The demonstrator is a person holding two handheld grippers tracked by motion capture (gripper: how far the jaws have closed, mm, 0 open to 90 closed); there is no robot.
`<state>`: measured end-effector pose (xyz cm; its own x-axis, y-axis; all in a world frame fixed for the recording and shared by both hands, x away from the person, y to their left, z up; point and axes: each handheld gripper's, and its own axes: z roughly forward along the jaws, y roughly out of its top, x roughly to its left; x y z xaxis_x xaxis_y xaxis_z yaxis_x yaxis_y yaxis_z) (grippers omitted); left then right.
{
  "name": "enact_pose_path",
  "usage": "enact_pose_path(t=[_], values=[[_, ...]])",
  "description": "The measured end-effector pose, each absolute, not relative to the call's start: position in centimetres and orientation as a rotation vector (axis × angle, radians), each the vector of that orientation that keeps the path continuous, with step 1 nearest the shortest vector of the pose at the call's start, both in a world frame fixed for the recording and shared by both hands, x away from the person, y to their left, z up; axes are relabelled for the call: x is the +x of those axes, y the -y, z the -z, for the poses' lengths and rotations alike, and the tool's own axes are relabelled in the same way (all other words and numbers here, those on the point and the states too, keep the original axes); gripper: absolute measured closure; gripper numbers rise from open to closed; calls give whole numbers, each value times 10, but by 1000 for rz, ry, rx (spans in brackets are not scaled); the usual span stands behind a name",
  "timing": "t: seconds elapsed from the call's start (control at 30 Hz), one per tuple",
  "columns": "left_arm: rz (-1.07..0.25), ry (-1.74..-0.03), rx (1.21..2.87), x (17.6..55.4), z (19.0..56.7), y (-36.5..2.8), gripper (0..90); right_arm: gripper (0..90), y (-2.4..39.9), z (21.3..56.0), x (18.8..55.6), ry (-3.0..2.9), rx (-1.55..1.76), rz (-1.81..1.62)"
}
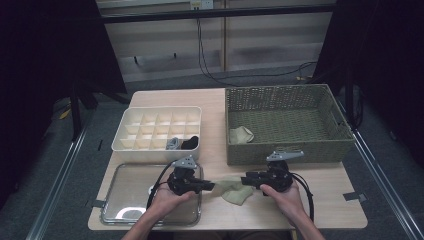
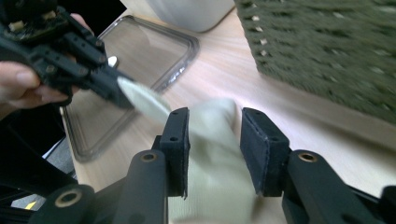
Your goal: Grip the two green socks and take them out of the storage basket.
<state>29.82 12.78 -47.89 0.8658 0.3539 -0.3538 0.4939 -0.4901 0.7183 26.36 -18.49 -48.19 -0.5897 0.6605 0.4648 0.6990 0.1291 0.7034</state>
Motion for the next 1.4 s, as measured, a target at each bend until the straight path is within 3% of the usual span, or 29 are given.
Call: enact_pose_path(t=[0.27,0.63,0.7,0.8,1.4], values=[[200,-621,2132,297,481,-129,881,617,200,493,248,2340,-1473,1427],[193,-632,2116,297,484,-137,876,700,193,505,250,2343,-1446,1338],[187,-636,2104,296,483,-138,876,812,192,506,251,2333,-1422,1343],[184,-629,2107,294,481,-139,877,869,193,503,250,2315,-1409,1386],[240,-523,2087,259,454,-143,885,880,226,469,232,2343,-1402,1443]])
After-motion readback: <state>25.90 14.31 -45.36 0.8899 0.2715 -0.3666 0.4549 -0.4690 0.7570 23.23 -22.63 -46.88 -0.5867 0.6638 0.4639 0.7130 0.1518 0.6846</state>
